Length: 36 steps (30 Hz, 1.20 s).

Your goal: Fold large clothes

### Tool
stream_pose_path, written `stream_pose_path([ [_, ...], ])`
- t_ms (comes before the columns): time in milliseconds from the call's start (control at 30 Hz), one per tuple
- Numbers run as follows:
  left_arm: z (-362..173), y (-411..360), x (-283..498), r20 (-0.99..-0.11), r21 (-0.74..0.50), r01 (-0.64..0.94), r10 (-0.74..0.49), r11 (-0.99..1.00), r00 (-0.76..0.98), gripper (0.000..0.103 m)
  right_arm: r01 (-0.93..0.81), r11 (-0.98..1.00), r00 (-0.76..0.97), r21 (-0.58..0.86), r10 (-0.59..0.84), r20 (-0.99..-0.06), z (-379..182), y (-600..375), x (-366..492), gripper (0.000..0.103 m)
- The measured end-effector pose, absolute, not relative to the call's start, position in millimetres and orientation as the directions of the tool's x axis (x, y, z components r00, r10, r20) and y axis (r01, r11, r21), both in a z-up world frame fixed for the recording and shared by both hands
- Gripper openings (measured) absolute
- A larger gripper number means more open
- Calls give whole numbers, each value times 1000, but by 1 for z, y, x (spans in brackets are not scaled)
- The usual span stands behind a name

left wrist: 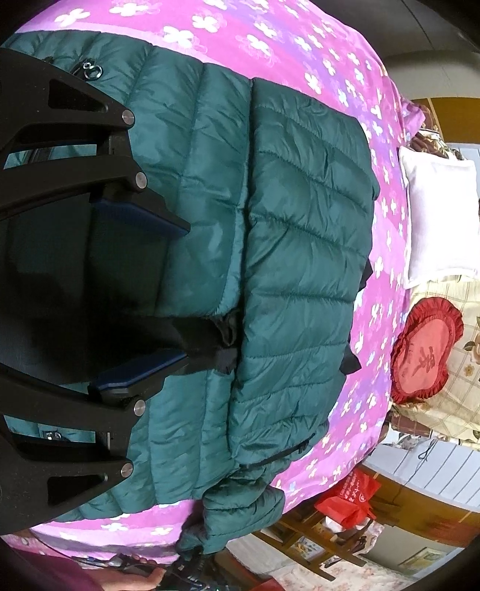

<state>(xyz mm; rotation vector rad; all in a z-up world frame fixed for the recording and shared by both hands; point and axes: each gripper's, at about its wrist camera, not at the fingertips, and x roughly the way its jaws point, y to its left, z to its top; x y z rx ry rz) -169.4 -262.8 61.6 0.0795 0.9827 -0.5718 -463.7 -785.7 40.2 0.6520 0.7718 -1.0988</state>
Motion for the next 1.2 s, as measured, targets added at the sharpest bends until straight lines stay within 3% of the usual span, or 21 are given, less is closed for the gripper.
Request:
stream_pose_path([
  [33, 61, -261, -168, -804, -190, 491, -422, 850, 419, 63, 939, 340, 246, 62, -533, -809, 44, -782, -460, 22],
  [133, 62, -257, -167, -802, -195, 491, -426, 849, 419, 63, 905, 408, 336, 115, -525, -782, 69, -765, -451, 14],
  [433, 76, -227, -159, -770, -229, 477, -458, 848, 445, 63, 678, 691, 678, 251, -457, -576, 208, -661, -393, 11],
  [667, 86, -195, -147, -752, -254, 447, -466, 858, 467, 63, 412, 873, 827, 262, -238, -509, 269, -547, -306, 10],
  [933, 88, -157, -133, -741, -277, 397, -457, 875, 492, 63, 164, 938, 837, 306, 32, -546, 254, -429, -204, 9],
  [1200, 80, -131, -114, -745, -313, 337, -449, 888, 493, 63, 43, 933, 728, 357, 216, -651, 169, -337, -111, 6],
])
